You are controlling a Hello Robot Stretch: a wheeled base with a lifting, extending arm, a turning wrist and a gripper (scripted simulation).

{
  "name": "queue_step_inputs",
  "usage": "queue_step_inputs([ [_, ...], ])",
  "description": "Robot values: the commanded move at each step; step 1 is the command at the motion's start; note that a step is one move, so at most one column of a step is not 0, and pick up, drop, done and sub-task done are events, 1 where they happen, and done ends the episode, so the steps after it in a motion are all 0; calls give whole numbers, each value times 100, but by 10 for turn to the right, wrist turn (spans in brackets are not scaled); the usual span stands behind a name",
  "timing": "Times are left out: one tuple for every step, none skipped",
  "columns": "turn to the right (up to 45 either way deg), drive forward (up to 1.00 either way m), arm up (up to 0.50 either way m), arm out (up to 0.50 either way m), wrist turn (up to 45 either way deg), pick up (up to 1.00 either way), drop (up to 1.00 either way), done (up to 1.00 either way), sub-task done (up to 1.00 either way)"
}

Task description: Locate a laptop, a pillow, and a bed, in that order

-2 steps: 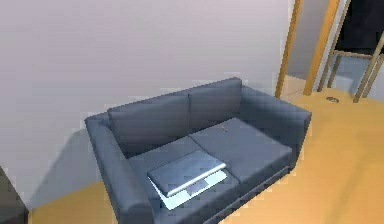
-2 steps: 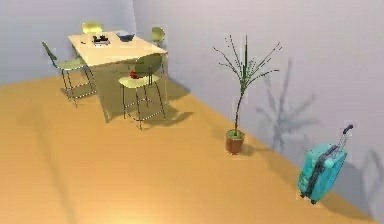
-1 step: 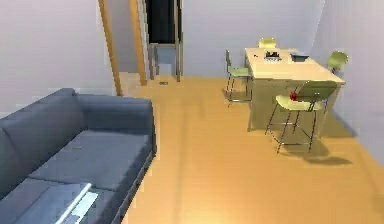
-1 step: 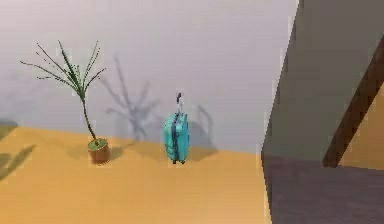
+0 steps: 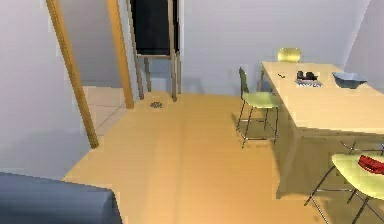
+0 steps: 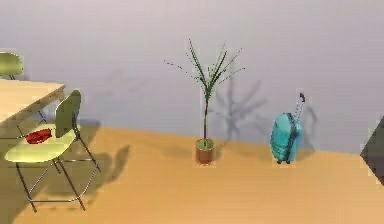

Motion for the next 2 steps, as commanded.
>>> queue_step_inputs([
  [0,95,0,0,0,0,0,0,0],
  [-270,0,0,0,0,0,0,0,0],
])
